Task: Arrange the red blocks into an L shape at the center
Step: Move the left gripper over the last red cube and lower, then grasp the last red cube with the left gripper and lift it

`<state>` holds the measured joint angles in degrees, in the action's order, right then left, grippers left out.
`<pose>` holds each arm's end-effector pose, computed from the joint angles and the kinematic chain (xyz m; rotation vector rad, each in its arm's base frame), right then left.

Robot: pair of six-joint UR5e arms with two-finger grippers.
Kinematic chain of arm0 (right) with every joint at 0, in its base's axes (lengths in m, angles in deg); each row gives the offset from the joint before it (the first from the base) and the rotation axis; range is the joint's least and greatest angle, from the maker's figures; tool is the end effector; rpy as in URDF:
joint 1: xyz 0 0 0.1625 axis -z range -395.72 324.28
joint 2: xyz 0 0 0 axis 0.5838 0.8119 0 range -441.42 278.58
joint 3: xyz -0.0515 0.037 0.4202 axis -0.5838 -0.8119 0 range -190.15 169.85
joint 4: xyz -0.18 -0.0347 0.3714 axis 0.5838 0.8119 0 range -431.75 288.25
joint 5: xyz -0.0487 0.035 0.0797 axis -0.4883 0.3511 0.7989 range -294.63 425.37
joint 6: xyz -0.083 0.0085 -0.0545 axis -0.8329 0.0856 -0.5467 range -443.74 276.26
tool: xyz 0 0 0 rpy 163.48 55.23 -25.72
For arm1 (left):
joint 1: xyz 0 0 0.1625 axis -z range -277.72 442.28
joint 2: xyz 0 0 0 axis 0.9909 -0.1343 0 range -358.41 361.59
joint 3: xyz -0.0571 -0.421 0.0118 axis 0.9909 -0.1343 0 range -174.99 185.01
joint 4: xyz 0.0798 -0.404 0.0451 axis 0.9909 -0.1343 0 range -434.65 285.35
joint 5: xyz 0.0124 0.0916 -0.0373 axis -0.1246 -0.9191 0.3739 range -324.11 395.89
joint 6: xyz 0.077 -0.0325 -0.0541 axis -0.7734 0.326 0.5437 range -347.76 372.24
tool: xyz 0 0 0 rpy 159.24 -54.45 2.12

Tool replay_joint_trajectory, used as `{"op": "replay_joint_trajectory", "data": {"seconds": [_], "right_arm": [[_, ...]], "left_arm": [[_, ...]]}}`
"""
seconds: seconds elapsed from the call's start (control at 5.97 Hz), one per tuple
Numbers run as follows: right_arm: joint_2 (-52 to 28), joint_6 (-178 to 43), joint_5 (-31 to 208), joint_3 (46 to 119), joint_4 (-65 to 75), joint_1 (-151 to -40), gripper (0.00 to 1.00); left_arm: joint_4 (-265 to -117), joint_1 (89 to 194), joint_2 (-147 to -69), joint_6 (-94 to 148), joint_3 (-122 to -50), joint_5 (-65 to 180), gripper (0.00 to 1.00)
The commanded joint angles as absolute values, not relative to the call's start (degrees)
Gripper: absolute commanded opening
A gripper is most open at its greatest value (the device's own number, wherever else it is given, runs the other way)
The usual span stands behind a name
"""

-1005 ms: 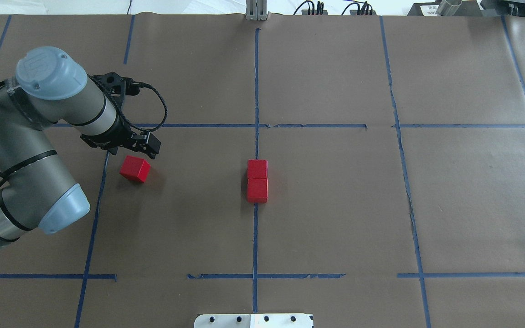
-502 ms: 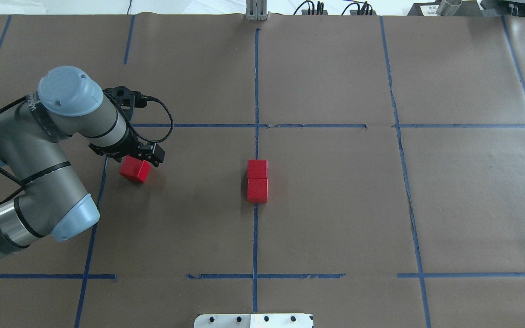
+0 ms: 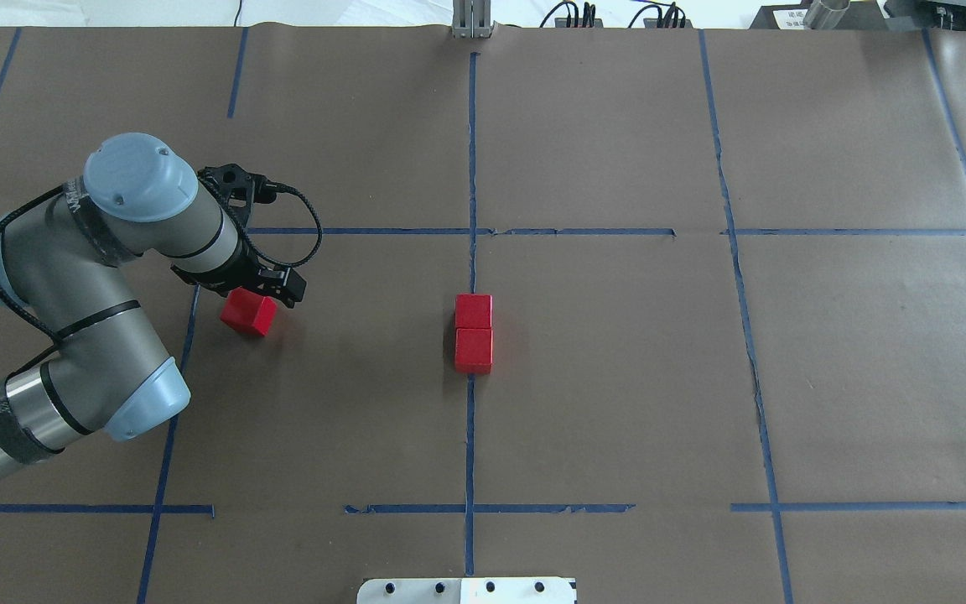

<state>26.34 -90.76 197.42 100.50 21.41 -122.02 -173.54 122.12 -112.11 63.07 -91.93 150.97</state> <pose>0.0431 -0.3649 0.6220 0.0166 -0.7347 -0.1767 0.4350 -0.4815 0.3579 0.1076 0.7909 0.1400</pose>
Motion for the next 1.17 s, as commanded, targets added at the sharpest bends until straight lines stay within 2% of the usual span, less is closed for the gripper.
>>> {"op": "replay_joint_trajectory", "data": {"seconds": [0.0,1.0], "right_arm": [[26.3,-90.8,197.5,100.6,21.4,-121.9,1.00],[26.3,-90.8,197.4,100.6,21.3,-122.0,1.00]], "left_arm": [[-173.8,122.3,-111.8,63.0,-91.6,151.0,1.00],[-173.9,122.5,-112.3,63.1,-88.7,151.3,1.00]]}}
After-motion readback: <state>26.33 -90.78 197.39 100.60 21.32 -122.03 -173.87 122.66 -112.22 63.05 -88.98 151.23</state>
